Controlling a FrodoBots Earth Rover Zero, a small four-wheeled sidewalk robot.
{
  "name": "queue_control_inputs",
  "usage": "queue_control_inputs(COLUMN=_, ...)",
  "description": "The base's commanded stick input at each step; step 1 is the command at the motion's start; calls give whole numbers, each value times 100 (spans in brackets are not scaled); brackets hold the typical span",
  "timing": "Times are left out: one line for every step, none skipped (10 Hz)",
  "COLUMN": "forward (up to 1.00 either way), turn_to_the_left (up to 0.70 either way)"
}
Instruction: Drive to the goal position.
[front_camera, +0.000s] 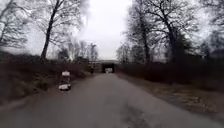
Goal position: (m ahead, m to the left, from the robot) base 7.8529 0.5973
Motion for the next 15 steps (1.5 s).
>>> queue_control_inputs(forward=100, turn_to_the_left=0)
queue_control_inputs(forward=100, turn_to_the_left=0)
queue_control_inputs(forward=100, turn_to_the_left=0)
queue_control_inputs(forward=100, turn_to_the_left=0)
queue_control_inputs(forward=100, turn_to_the_left=0)
queue_control_inputs(forward=100, turn_to_the_left=0)
queue_control_inputs(forward=100, turn_to_the_left=0)
queue_control_inputs(forward=100, turn_to_the_left=9)
queue_control_inputs(forward=100, turn_to_the_left=40)
queue_control_inputs(forward=100, turn_to_the_left=40)
queue_control_inputs(forward=100, turn_to_the_left=40)
queue_control_inputs(forward=100, turn_to_the_left=40)
queue_control_inputs(forward=100, turn_to_the_left=40)
queue_control_inputs(forward=100, turn_to_the_left=40)
queue_control_inputs(forward=100, turn_to_the_left=28)
